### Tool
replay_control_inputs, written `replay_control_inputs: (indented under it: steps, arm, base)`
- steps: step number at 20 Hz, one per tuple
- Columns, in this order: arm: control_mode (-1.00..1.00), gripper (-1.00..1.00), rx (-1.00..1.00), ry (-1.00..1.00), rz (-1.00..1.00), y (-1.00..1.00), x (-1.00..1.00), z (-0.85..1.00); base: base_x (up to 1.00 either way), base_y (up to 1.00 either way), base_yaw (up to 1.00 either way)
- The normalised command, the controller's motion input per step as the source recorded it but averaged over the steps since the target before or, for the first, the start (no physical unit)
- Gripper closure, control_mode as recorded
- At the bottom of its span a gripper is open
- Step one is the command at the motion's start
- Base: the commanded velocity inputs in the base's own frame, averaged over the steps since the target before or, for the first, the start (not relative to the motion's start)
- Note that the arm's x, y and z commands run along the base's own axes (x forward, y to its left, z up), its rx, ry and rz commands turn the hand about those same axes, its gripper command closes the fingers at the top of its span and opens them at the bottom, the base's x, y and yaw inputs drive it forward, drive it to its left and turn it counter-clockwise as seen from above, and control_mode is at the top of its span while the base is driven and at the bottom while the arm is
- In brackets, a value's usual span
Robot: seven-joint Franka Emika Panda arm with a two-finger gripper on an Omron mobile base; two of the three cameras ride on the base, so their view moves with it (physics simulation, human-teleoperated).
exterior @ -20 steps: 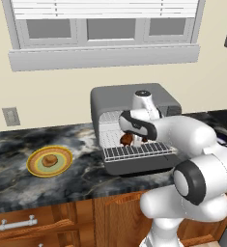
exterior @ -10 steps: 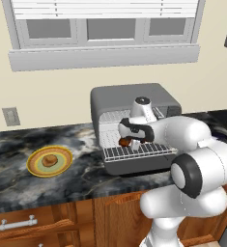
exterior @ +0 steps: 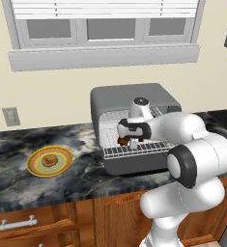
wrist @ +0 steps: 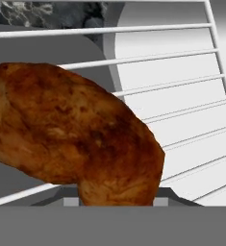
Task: Open the toaster oven door. Place the bread on the top rack in the toaster oven and place the chicken drumstick on the bottom rack.
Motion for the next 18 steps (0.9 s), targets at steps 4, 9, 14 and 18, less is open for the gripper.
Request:
replay_control_inputs:
  steps: [4, 9, 14, 18]
  arm:
    - [-1.0, 1.0, 0.0, 0.0, 0.0, 0.02, 0.0, -0.2]
    - [-1.0, -1.0, 0.0, 0.0, 0.0, 0.06, 0.06, -0.24]
    - [-1.0, -1.0, 0.0, 0.0, 0.0, 0.0, 0.01, -0.04]
    - [-1.0, -1.0, 0.02, 0.0, 0.0, 0.02, -0.04, 0.05]
  base:
    - [0.0, 0.0, 0.0]
    - [0.0, 0.0, 0.0]
    - [0.0, 0.0, 0.0]
    - [0.0, 0.0, 0.0]
